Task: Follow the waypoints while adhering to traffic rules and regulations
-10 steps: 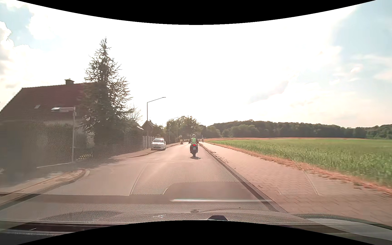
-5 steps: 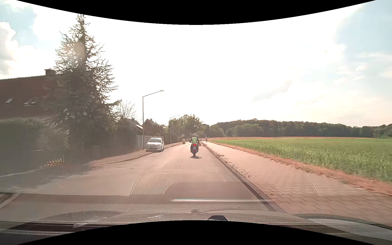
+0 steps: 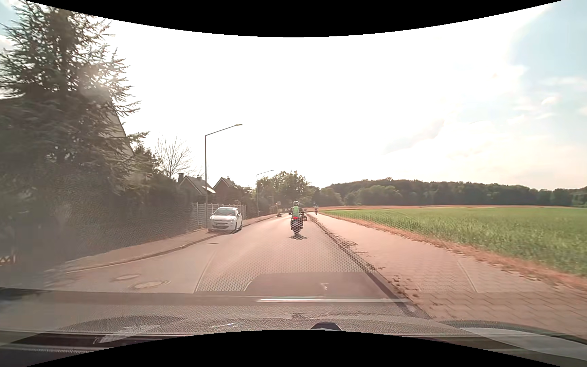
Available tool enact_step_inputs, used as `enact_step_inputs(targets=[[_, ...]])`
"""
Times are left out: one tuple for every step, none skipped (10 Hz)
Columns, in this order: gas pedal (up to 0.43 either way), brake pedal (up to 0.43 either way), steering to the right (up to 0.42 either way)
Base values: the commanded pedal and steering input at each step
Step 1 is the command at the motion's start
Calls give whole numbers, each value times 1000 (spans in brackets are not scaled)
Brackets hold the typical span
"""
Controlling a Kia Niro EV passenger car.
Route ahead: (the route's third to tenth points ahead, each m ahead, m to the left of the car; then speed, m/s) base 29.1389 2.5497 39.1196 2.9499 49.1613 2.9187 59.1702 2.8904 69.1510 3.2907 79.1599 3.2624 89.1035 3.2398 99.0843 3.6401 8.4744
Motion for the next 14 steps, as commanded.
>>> enact_step_inputs(targets=[[150, 0, -22], [150, 0, -22], [150, 0, -23], [138, 0, -22], [138, 0, -23], [130, 0, -23], [130, 0, -23], [130, 0, -23], [118, 0, -22], [118, 0, -22], [118, 0, -23], [118, 0, -22], [118, 0, -22], [118, 0, -20]])
